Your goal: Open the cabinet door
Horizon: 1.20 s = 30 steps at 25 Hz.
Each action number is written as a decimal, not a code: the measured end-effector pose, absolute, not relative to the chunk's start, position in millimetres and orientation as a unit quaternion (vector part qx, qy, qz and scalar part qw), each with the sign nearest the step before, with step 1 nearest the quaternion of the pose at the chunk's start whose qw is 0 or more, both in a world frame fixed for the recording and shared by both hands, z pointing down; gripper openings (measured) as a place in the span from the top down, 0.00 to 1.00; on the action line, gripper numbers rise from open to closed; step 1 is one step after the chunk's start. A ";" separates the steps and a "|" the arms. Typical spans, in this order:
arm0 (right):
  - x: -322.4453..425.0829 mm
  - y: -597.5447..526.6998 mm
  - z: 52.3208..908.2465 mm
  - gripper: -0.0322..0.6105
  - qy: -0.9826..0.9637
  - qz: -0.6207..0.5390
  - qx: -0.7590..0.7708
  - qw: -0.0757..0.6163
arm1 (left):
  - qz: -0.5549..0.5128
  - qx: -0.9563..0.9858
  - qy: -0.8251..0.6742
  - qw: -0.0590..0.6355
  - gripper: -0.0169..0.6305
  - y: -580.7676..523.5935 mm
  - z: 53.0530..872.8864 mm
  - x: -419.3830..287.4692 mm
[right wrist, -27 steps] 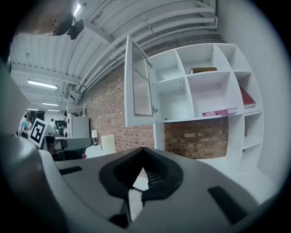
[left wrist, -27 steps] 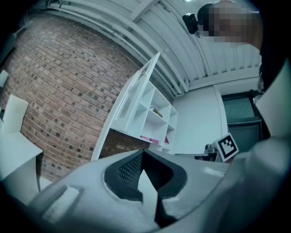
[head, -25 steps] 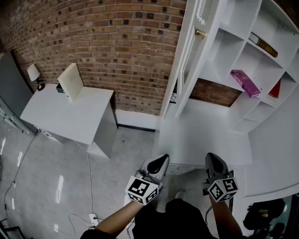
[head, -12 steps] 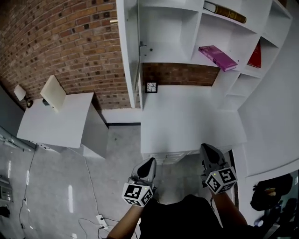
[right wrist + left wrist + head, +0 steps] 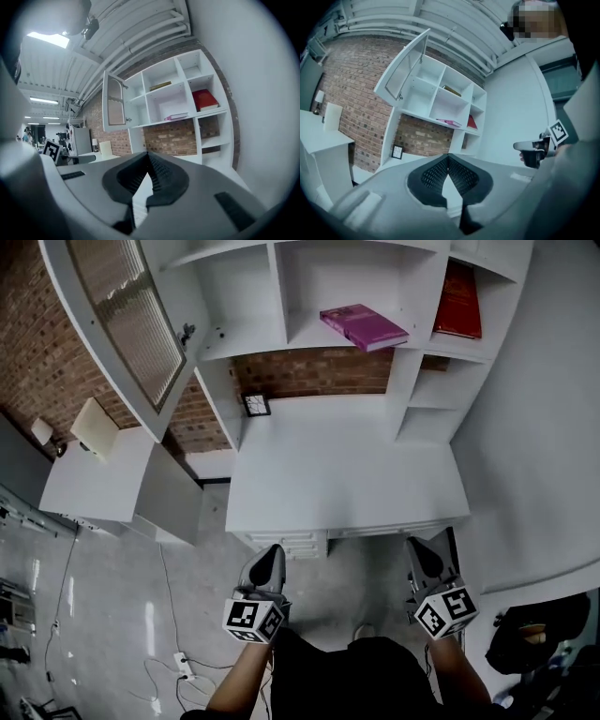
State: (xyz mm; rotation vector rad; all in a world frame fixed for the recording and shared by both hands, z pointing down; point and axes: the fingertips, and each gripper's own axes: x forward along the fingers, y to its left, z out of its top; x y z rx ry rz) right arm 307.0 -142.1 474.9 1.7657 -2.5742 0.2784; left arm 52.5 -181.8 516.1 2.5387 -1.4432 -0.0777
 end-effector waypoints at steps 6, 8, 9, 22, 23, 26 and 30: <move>399.0 -127.1 484.3 0.95 -0.824 0.094 0.559 0.003 | -0.036 0.846 -0.519 0.117 0.94 -152.0 508.0 142.0; 411.9 -123.5 476.3 0.95 -0.829 0.083 0.553 0.000 | -0.039 0.848 -0.516 0.114 0.95 -141.0 498.4 169.2; 416.2 -122.0 471.8 0.95 -0.831 0.076 0.552 -0.002 | -0.042 0.850 -0.514 0.111 0.94 -136.6 492.8 180.0; 443.0 -102.1 458.8 0.95 -0.820 0.054 0.569 -0.010 | -0.044 0.844 -0.531 0.067 0.94 -106.7 468.8 242.2; 444.7 -100.3 460.7 0.95 -0.819 0.049 0.571 -0.005 | -0.040 0.842 -0.534 0.062 0.94 -104.3 469.2 239.6; 447.3 -98.1 473.6 0.95 -0.814 0.035 0.579 0.019 | -0.021 0.843 -0.536 0.036 0.94 -100.9 466.7 228.0; 448.6 -93.1 489.0 0.95 -0.813 0.051 0.579 0.023 | -0.013 0.845 -0.535 0.022 0.94 -97.7 464.8 217.4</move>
